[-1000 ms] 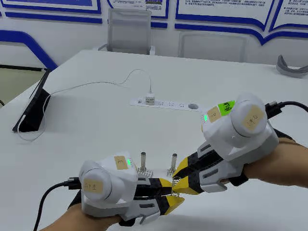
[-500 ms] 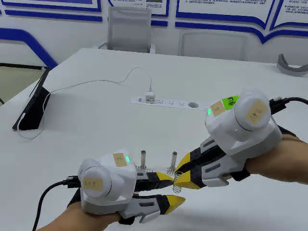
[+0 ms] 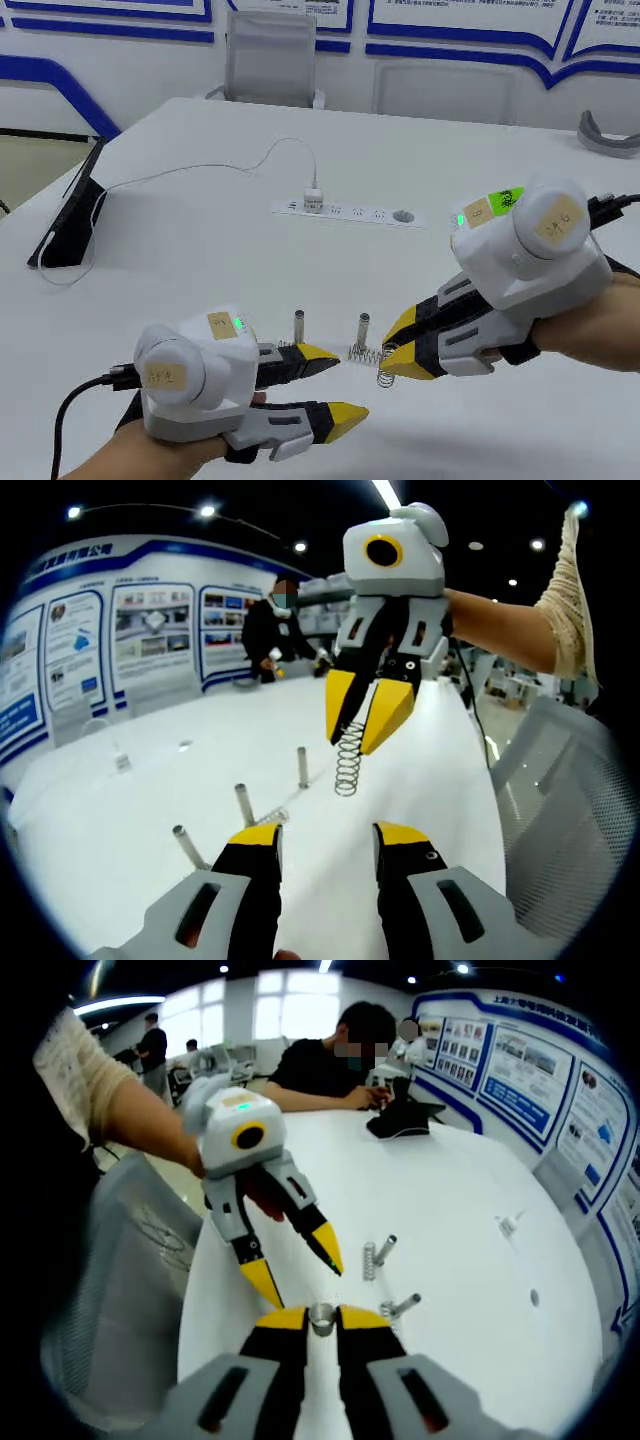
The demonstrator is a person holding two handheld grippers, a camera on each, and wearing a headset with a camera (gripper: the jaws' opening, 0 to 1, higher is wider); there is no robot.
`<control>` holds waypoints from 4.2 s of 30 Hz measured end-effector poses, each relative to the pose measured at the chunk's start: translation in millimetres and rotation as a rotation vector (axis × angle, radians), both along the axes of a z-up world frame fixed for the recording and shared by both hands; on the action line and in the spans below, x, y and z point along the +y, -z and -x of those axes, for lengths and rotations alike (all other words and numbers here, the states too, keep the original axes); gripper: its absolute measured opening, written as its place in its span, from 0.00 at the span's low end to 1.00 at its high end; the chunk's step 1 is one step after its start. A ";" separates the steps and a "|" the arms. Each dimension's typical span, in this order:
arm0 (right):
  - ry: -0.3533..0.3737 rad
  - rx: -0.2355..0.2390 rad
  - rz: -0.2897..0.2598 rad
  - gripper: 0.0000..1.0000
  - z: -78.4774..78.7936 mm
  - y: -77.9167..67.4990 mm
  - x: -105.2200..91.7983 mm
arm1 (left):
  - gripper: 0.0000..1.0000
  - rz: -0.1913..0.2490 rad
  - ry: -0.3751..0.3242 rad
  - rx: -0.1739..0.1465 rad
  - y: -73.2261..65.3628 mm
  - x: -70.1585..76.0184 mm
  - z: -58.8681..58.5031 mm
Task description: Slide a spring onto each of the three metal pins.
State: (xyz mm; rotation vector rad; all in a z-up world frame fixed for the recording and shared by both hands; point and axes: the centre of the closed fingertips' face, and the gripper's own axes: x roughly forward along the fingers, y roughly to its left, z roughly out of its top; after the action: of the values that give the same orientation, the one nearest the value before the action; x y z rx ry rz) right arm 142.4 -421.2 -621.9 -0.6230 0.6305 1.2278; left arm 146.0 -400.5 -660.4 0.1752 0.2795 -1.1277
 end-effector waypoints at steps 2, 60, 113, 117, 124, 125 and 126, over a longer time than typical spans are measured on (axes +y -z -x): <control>0.008 0.000 -0.001 0.12 -1.1 -0.4 -2.0 | 0.39 0.001 -0.009 0.001 -0.2 2.6 -1.0; 0.365 -0.051 -0.031 0.12 -82.6 -2.6 -91.7 | 0.49 0.006 -0.159 0.038 9.1 52.9 -16.1; 0.459 0.067 -0.037 0.12 -89.8 62.0 -96.5 | 0.47 0.002 -0.185 0.056 10.9 59.0 -15.7; 0.461 0.075 -0.034 0.12 -88.3 65.8 -96.6 | 0.47 0.003 -0.186 0.057 11.1 58.8 -15.8; 0.464 0.082 -0.023 0.12 -86.9 72.6 -97.4 | 0.47 0.004 -0.188 0.059 11.9 59.2 -15.6; 0.463 0.082 -0.019 0.12 -86.5 74.0 -97.7 | 0.47 0.004 -0.189 0.060 12.1 59.4 -15.5; 0.462 0.081 -0.019 0.12 -86.2 74.4 -97.7 | 0.47 0.004 -0.189 0.060 12.2 59.5 -15.5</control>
State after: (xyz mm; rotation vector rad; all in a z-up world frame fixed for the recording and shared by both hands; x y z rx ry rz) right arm 228.7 -518.8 -696.3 -0.3830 0.7795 0.8272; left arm 161.5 -341.0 -672.7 0.1095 0.3400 -0.9470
